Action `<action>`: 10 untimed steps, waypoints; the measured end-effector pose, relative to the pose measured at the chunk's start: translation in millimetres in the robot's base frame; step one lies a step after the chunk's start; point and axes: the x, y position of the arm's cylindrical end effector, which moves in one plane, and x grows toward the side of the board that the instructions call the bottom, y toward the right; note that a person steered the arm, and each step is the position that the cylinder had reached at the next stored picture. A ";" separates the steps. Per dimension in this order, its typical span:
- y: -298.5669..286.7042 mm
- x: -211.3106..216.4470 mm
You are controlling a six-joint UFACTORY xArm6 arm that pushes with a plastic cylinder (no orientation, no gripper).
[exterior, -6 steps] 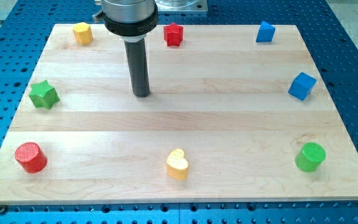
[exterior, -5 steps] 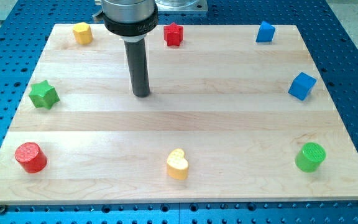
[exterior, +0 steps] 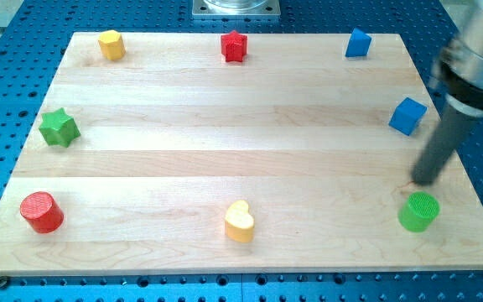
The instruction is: Push the green circle into the green star
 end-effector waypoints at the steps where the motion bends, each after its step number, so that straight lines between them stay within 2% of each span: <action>1: 26.7 42.3; 2: -22.4 53.7; 3: -167.1 6.7; 5: -401.3 -69.0; 6: -440.9 -86.1; 8: -438.3 -62.1; 9: -356.3 -100.4; 10: -219.5 -141.3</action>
